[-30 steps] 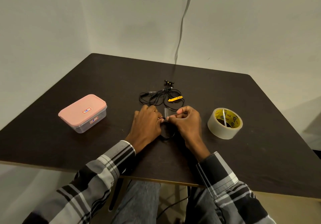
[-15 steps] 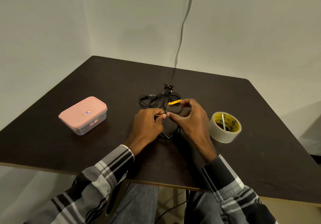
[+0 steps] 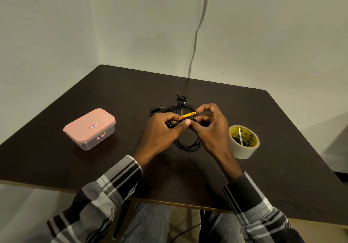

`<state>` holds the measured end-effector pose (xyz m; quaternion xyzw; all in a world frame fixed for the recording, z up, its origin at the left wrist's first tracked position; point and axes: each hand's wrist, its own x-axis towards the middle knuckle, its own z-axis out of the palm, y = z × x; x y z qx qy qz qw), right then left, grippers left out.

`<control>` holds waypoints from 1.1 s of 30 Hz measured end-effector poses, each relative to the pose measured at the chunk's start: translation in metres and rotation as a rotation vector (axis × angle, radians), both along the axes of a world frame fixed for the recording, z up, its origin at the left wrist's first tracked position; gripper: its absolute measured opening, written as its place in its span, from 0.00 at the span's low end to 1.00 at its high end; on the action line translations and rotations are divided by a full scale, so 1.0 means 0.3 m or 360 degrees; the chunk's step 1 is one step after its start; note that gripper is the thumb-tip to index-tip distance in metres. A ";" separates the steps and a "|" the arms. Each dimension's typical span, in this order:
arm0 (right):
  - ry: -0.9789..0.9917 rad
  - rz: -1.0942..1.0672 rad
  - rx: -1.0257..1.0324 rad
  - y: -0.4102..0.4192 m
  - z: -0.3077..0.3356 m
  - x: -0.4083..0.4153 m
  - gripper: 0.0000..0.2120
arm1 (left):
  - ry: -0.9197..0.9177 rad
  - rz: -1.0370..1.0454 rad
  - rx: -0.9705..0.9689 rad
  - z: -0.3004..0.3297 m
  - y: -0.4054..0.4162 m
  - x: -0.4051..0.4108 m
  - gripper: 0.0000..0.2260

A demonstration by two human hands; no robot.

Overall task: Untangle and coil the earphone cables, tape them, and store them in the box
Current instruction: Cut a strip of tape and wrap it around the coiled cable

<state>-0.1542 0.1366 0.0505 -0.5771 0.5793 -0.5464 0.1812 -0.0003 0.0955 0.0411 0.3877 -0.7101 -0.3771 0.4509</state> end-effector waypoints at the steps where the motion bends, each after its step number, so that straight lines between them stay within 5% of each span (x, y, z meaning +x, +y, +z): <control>1: 0.0044 -0.0017 -0.0019 0.000 -0.002 0.002 0.16 | 0.0020 0.0047 -0.0017 0.004 -0.001 -0.001 0.04; 11: 0.0668 0.0022 -0.0377 0.004 -0.032 -0.011 0.07 | 0.0214 0.0214 0.0295 0.022 -0.008 -0.003 0.07; 20: 0.0373 0.0215 -0.0400 -0.005 -0.039 -0.021 0.10 | 0.0277 0.0199 0.0274 0.020 -0.002 0.003 0.05; 28: 0.0459 0.0146 -0.0330 -0.014 -0.033 -0.029 0.10 | 0.0177 0.0206 -0.0080 0.010 0.015 0.011 0.02; 33: 0.0625 0.0105 -0.0306 -0.013 -0.024 -0.034 0.10 | 0.0019 0.0236 -0.0417 -0.006 0.016 0.015 0.14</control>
